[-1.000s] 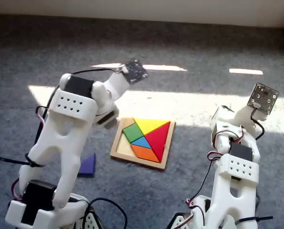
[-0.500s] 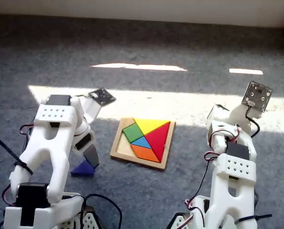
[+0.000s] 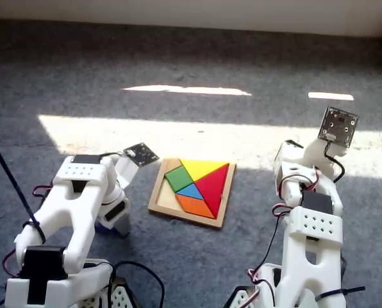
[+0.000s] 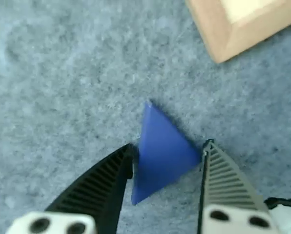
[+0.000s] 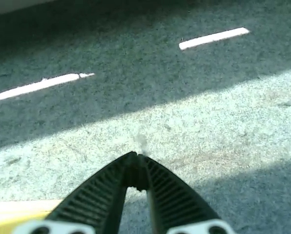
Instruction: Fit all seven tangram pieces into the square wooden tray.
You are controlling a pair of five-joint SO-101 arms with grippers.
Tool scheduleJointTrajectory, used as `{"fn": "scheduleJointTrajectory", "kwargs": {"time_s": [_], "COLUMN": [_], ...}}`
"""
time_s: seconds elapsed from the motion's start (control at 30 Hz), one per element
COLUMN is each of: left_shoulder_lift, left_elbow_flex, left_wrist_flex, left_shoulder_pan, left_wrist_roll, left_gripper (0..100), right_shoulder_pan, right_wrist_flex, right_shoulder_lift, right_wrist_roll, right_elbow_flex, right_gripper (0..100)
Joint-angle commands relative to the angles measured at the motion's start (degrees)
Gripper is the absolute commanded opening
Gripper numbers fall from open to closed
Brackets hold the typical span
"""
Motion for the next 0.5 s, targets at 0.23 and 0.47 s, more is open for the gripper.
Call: {"fn": "scheduleJointTrajectory", "kwargs": {"time_s": [0.23, 0.47], "left_shoulder_lift": [1.5, 1.5], "left_elbow_flex": [-2.2, -14.3], "left_wrist_flex": [0.2, 9.1], "left_shoulder_pan": [-0.5, 0.2], "left_wrist_roll": [-0.3, -0.3], "left_gripper": [11, 11], "right_shoulder_pan": [-0.5, -0.5], "right_wrist_flex": [-1.5, -1.5], "right_shoulder_lift": [-1.9, -1.9], "right_wrist_roll": [0.6, 0.6], "right_elbow_flex": [-0.1, -0.1], "right_gripper": [0.9, 0.9]}}
